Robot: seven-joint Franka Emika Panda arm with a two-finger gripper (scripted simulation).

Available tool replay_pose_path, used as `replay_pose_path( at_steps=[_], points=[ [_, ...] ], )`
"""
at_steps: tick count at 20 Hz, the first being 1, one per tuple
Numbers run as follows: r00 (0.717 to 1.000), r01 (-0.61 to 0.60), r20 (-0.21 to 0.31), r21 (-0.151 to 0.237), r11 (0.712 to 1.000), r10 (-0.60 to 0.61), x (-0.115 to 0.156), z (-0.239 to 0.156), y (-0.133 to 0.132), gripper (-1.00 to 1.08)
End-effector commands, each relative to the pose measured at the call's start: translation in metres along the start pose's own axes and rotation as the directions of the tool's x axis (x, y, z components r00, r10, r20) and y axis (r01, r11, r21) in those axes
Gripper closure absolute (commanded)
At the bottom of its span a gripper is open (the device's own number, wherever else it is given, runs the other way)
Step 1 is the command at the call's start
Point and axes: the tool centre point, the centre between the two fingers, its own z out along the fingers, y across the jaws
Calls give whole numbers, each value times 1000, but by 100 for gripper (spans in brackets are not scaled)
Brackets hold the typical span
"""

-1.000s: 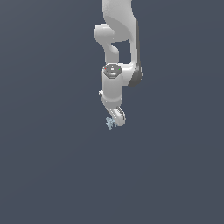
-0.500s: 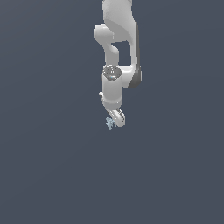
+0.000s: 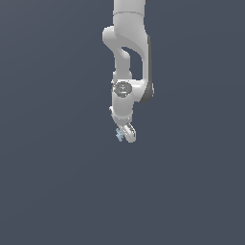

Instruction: Pick up the object and move it to a goal position.

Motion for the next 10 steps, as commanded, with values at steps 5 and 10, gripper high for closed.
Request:
replay_pose_path(
  at_steps=[5,10],
  points=[
    [1000,0,0,1,1000,0,0,2,-1,108],
    [1000,0,0,1,1000,0,0,2,-1,108]
  ],
)
